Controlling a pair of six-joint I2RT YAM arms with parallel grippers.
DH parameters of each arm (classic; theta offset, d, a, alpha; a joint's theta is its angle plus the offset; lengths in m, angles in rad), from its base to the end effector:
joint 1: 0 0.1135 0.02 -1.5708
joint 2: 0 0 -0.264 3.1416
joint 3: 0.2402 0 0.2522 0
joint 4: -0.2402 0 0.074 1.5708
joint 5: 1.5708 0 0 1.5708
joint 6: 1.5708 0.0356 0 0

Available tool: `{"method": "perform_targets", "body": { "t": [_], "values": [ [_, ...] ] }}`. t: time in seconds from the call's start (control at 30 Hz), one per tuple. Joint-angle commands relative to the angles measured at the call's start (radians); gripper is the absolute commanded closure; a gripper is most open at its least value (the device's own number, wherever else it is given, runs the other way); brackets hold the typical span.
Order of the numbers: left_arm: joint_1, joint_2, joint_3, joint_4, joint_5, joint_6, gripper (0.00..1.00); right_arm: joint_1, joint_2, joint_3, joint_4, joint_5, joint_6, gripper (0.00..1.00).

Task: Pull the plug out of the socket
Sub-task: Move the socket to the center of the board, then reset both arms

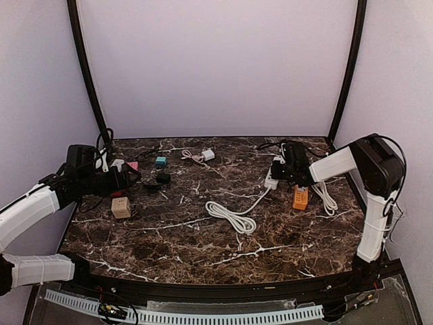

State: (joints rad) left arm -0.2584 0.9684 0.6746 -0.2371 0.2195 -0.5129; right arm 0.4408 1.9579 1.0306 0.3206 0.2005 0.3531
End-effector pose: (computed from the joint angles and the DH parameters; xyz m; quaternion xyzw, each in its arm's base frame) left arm 0.2069 -0.0627 0.2625 -0.0555 0.8626 -0.2738 0.4218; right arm 0.3685 0.1660 0.1359 0.0077 0.8828 0.0965 0.4597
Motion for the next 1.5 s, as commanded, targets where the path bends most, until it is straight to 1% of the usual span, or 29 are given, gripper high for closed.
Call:
{"method": "perform_targets", "body": {
  "t": [0.0,0.07,0.27,0.33,0.37,0.57,0.7,0.73,0.77,0.87,1.0,1.07,1.17,1.33,1.47],
  "values": [
    [-0.005,0.011,0.046,-0.022,-0.005,0.033,0.01,-0.012,-0.002,-0.007,-0.108,-0.066,0.003,0.65],
    [-0.005,0.021,0.057,-0.026,-0.002,0.045,0.01,-0.004,-0.034,-0.018,-0.094,-0.102,-0.006,0.58],
    [-0.015,0.071,0.119,-0.048,0.012,0.075,0.01,0.024,-0.171,-0.002,-0.108,-0.184,-0.061,0.3],
    [-0.029,0.087,0.142,-0.055,0.001,0.089,0.01,0.028,-0.217,0.008,-0.125,-0.217,-0.079,0.09],
    [-0.043,0.094,0.152,-0.066,-0.013,0.095,0.01,0.032,-0.241,0.011,-0.13,-0.235,-0.089,0.02],
    [-0.125,0.192,0.275,-0.138,-0.108,0.168,0.01,0.077,-0.373,0.017,-0.166,-0.298,-0.115,0.01],
    [-0.218,0.295,0.365,-0.192,-0.22,0.234,0.01,0.125,-0.441,-0.022,-0.167,-0.338,-0.12,0.01],
    [-0.258,0.312,0.389,-0.2,-0.241,0.256,0.01,0.14,-0.454,-0.035,-0.166,-0.349,-0.122,0.01],
    [-0.276,0.344,0.398,-0.214,-0.277,0.266,0.01,0.156,-0.467,-0.051,-0.166,-0.355,-0.123,0.01],
    [-0.365,0.406,0.433,-0.227,-0.328,0.295,0.01,0.218,-0.505,-0.12,-0.15,-0.354,-0.114,0.01],
    [-0.469,0.511,0.452,-0.239,-0.408,0.295,0.01,0.309,-0.559,-0.241,-0.079,-0.341,-0.084,0.01],
    [-0.507,0.552,0.447,-0.236,-0.441,0.275,0.01,0.35,-0.586,-0.306,-0.048,-0.322,-0.059,0.01],
    [-0.543,0.583,0.398,-0.191,-0.427,0.23,0.01,0.381,-0.628,-0.392,0.01,-0.312,-0.023,0.01],
    [-0.589,0.562,0.298,-0.091,-0.424,0.185,0.01,0.426,-0.677,-0.545,0.125,-0.32,0.036,0.01],
    [-0.605,0.552,0.252,-0.067,-0.438,0.161,0.01,0.462,-0.654,-0.595,0.15,-0.309,0.066,0.01]
  ]
}}
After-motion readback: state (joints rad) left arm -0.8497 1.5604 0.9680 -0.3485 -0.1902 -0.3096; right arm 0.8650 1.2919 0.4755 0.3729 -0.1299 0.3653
